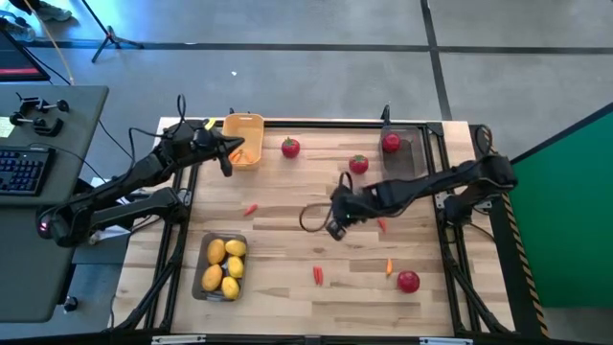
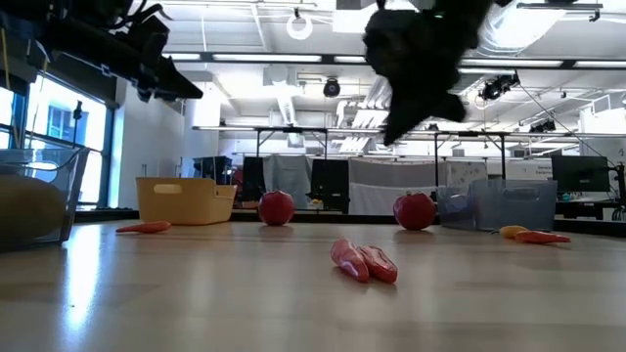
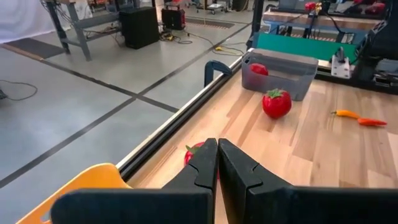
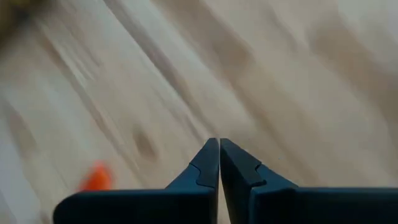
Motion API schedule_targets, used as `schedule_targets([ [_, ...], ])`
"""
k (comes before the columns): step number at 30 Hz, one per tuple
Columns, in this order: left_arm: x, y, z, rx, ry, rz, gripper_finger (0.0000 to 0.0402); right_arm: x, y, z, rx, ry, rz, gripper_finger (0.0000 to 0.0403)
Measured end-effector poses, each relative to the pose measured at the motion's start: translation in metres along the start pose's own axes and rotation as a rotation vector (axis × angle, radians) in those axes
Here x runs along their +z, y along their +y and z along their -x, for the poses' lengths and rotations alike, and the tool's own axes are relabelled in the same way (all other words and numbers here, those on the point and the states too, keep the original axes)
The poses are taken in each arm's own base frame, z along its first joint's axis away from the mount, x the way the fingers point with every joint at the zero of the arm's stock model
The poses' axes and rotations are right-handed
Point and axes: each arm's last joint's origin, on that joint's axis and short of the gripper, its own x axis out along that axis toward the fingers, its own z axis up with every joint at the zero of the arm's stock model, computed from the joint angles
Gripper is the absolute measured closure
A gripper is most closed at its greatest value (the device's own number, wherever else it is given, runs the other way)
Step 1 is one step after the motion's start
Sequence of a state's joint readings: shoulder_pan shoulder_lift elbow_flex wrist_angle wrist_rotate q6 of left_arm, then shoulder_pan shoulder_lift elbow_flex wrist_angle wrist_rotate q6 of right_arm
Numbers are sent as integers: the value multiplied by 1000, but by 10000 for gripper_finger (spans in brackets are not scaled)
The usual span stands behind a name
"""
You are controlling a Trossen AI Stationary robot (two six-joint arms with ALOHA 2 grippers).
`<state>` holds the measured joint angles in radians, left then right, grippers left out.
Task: Sort produce into baskets
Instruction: Put the chili pepper into the orange bin
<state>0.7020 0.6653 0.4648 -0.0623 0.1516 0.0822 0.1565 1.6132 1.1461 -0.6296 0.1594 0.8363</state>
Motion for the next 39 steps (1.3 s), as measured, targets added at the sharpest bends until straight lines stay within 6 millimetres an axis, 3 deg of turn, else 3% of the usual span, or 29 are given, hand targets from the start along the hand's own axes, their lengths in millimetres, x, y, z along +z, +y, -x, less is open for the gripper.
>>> schedule_targets([
  [5, 0, -3, -2, -17, 2, -4, 401, -35, -10, 0, -222, 254, -125, 345],
  [10, 0, -5, -2, -32, 1, -8, 401, -50, -21, 6, -385, 359, -220, 262],
  [15, 0, -7, -2, -45, 0, -12, 401, -68, -46, -16, -394, 444, -253, 234],
  [20, 0, -8, -2, -48, 1, -16, 401, -79, -68, -27, -370, 412, -306, 238],
  [27, 0, -7, -2, -46, 1, -12, 401, -91, -81, -30, -332, 399, -338, 252],
  [34, 0, -6, -2, -36, -1, 42, 401, -97, -85, -36, -259, 378, -337, 345],
  [37, 1, -6, -2, -42, -2, 40, 401, -92, -79, -30, -233, 326, -272, 392],
  [39, 1, -7, -2, -70, -11, 36, 401, -80, -68, -24, -170, 240, -221, 393],
])
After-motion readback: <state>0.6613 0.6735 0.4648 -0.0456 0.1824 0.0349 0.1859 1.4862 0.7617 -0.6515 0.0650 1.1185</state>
